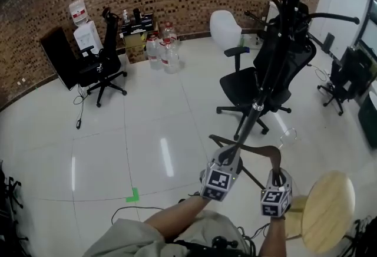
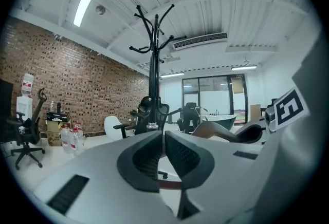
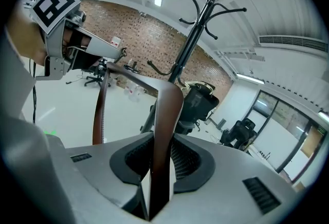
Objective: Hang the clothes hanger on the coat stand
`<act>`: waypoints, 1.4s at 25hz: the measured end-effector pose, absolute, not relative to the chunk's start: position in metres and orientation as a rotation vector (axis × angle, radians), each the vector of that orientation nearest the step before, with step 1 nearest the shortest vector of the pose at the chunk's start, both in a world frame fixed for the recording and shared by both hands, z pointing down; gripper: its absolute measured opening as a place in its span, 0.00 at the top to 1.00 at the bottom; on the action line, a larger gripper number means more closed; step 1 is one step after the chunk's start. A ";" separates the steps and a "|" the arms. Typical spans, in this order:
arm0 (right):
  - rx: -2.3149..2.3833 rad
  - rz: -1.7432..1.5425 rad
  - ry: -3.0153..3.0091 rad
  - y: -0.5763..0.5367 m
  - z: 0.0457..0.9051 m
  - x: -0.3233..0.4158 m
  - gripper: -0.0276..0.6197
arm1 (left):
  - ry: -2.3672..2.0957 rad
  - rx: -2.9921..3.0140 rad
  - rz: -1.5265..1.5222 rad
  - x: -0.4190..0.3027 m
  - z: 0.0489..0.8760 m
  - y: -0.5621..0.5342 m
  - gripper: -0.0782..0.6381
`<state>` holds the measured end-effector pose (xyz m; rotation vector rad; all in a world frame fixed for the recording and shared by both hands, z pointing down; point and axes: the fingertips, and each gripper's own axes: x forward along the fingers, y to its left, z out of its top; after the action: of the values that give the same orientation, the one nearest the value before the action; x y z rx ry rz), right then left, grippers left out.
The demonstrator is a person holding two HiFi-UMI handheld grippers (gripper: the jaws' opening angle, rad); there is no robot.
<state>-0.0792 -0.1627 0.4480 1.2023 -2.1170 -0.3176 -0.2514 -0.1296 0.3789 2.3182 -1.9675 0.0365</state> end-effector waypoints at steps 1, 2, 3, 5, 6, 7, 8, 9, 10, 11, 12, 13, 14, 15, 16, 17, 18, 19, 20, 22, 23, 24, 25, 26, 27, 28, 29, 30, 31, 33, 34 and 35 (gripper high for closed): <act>1.208 -0.321 -2.111 -0.160 0.445 -0.108 0.85 | -1.964 2.318 0.026 -0.279 0.379 -0.129 0.88; 1.208 -0.328 -2.108 -0.158 0.445 -0.137 0.85 | -1.959 2.321 0.019 -0.306 0.381 -0.129 0.88; 1.206 -0.338 -2.106 -0.157 0.446 -0.163 0.85 | -1.952 2.328 0.013 -0.330 0.382 -0.129 0.88; 1.212 -0.364 -2.090 -0.161 0.448 -0.199 0.85 | -1.935 2.350 0.011 -0.363 0.387 -0.133 0.88; 1.215 -0.374 -2.083 -0.165 0.449 -0.209 0.85 | -1.924 2.358 0.011 -0.372 0.390 -0.137 0.88; 1.214 -0.378 -2.083 -0.168 0.451 -0.217 0.85 | -1.913 2.361 0.013 -0.379 0.393 -0.140 0.88; 1.212 -0.379 -2.086 -0.171 0.452 -0.224 0.85 | -1.902 2.360 0.018 -0.385 0.396 -0.143 0.88; 1.210 -0.381 -2.090 -0.172 0.452 -0.231 0.85 | -1.895 2.357 0.026 -0.392 0.399 -0.143 0.88; 1.206 -0.385 -2.093 -0.172 0.451 -0.241 0.85 | -1.893 2.354 0.031 -0.400 0.400 -0.141 0.88; 1.201 -0.391 -2.096 -0.172 0.450 -0.251 0.85 | -1.896 2.350 0.033 -0.410 0.400 -0.140 0.88; 1.194 -0.397 -2.099 -0.172 0.448 -0.262 0.85 | -1.900 2.345 0.031 -0.419 0.400 -0.140 0.88; 1.184 -0.402 -2.103 -0.173 0.447 -0.274 0.85 | -1.905 2.339 0.029 -0.429 0.401 -0.140 0.88; 1.173 -0.406 -2.109 -0.175 0.447 -0.285 0.85 | -1.911 2.330 0.026 -0.438 0.401 -0.141 0.88; 1.162 -0.411 -2.120 -0.177 0.446 -0.296 0.85 | -1.919 2.320 0.022 -0.446 0.402 -0.141 0.88; 1.151 -0.421 -2.135 -0.180 0.445 -0.307 0.85 | -1.930 2.308 0.014 -0.452 0.402 -0.143 0.88; 1.136 -0.437 -2.148 -0.183 0.444 -0.316 0.85 | -1.947 2.295 0.001 -0.458 0.401 -0.144 0.88; 1.114 -0.453 -2.159 -0.186 0.444 -0.326 0.85 | -1.968 2.282 -0.008 -0.463 0.400 -0.146 0.88; 1.089 -0.465 -2.171 -0.189 0.444 -0.335 0.85 | -1.987 2.268 -0.009 -0.468 0.400 -0.149 0.88; 1.063 -0.474 -2.184 -0.192 0.444 -0.344 0.85 | -2.004 2.259 -0.006 -0.472 0.398 -0.151 0.88; 1.016 -0.487 -2.202 -0.200 0.446 -0.352 0.85 | -2.043 2.255 0.000 -0.469 0.392 -0.155 0.88; 0.994 -0.492 -2.207 -0.203 0.448 -0.352 0.85 | -2.061 2.247 0.001 -0.465 0.390 -0.157 0.88; 0.973 -0.497 -2.210 -0.207 0.452 -0.351 0.85 | -2.078 2.231 -0.001 -0.461 0.389 -0.159 0.88; 0.954 -0.506 -2.212 -0.211 0.455 -0.351 0.85 | -2.094 2.210 -0.003 -0.458 0.389 -0.160 0.88; 0.937 -0.518 -2.212 -0.215 0.458 -0.352 0.85 | -2.109 2.193 -0.001 -0.456 0.390 -0.162 0.88; 0.924 -0.530 -2.210 -0.220 0.461 -0.352 0.85 | -2.122 2.181 0.004 -0.455 0.390 -0.164 0.88; 0.918 -0.537 -2.208 -0.225 0.464 -0.353 0.85 | -2.131 2.173 0.011 -0.454 0.390 -0.166 0.88; 0.918 -0.539 -2.207 -0.231 0.467 -0.351 0.85 | -2.139 2.165 0.015 -0.452 0.391 -0.168 0.88; 0.922 -0.538 -2.204 -0.238 0.468 -0.347 0.85 | -2.143 2.154 0.014 -0.448 0.392 -0.171 0.88; 0.927 -0.537 -2.198 -0.246 0.469 -0.342 0.85 | -2.143 2.142 0.010 -0.443 0.394 -0.174 0.88; 0.943 -0.533 -2.178 -0.266 0.468 -0.335 0.85 | -2.141 2.135 0.005 -0.438 0.391 -0.186 0.88; 0.947 -0.535 -2.162 -0.275 0.468 -0.335 0.85 | -2.135 2.138 0.009 -0.439 0.389 -0.191 0.88; 0.950 -0.535 -2.143 -0.280 0.471 -0.338 0.85 | -2.117 2.140 0.019 -0.443 0.393 -0.195 0.88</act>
<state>-0.3376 -0.2804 0.4709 0.9497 -2.1426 -0.5350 -0.4429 -0.1950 0.3926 2.1403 -2.1173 0.0195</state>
